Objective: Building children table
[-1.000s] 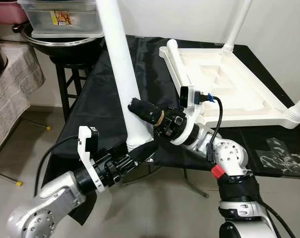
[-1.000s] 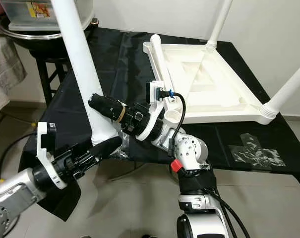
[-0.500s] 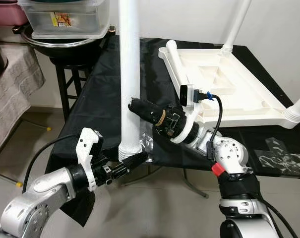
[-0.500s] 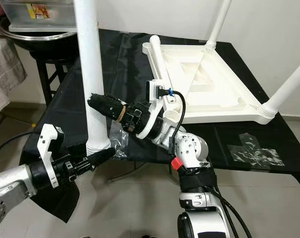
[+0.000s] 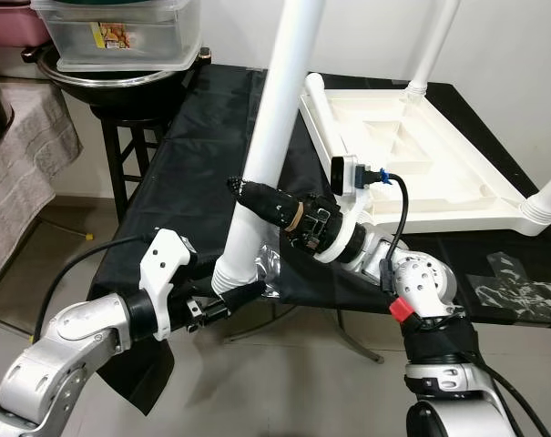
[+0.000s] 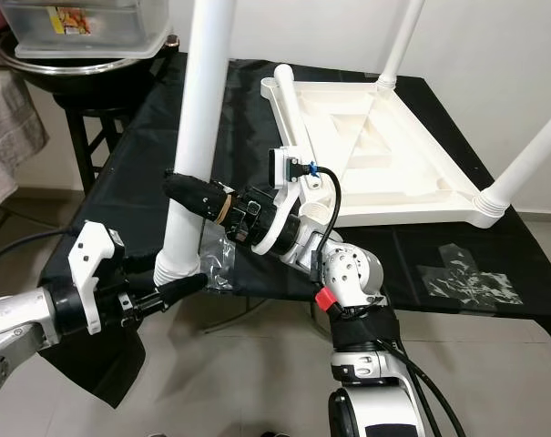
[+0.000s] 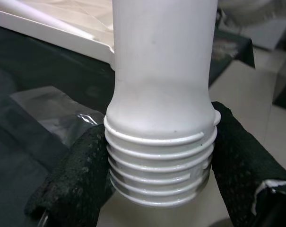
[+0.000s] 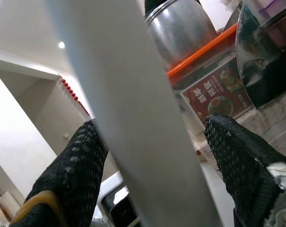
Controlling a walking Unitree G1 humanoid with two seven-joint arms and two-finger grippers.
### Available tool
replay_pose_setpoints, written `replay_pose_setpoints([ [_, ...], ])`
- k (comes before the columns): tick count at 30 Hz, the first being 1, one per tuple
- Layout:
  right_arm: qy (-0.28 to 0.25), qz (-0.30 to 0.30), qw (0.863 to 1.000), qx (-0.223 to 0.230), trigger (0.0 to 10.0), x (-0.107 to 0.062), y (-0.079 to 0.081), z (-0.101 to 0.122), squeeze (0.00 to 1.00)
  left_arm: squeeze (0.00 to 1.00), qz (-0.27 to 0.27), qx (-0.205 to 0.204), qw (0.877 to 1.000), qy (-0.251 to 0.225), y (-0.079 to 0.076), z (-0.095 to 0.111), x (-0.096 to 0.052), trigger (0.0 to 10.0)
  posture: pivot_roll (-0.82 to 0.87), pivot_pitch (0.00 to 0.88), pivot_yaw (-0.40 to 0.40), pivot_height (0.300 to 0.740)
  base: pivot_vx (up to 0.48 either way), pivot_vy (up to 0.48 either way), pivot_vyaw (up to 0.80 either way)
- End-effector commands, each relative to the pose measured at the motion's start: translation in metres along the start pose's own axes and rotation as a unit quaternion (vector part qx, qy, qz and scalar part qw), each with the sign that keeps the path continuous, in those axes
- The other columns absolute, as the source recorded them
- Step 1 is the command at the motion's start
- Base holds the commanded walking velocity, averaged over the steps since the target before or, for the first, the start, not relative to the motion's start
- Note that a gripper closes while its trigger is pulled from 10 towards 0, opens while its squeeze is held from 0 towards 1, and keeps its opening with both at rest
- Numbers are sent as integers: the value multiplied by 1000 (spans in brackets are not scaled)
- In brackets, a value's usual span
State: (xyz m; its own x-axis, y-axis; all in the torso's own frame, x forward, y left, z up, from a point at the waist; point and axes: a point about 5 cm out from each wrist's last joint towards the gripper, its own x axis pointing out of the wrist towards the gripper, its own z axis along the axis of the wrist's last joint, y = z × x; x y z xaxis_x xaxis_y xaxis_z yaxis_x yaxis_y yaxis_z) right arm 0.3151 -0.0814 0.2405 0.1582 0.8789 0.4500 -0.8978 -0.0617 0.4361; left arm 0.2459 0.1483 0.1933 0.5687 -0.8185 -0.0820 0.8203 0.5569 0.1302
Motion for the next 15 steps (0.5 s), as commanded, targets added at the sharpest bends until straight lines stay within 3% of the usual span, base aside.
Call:
replay_pose_setpoints([
  [1,9,-1,1000,-3,10000,2,0,0,0,0,-11,17,1000,10,-1,-1,-1,10000,86,121,-75,740,0,0,0],
  [7,11,-2,1000,-10,10000,3,-1,1,0,0,-44,48,997,50,-3,-10,-5,10000,87,118,-77,740,0,0,0],
  [15,18,-1,1000,-11,10000,3,-1,0,0,0,-64,73,993,68,1,-12,-9,10000,88,118,-76,740,0,0,0],
])
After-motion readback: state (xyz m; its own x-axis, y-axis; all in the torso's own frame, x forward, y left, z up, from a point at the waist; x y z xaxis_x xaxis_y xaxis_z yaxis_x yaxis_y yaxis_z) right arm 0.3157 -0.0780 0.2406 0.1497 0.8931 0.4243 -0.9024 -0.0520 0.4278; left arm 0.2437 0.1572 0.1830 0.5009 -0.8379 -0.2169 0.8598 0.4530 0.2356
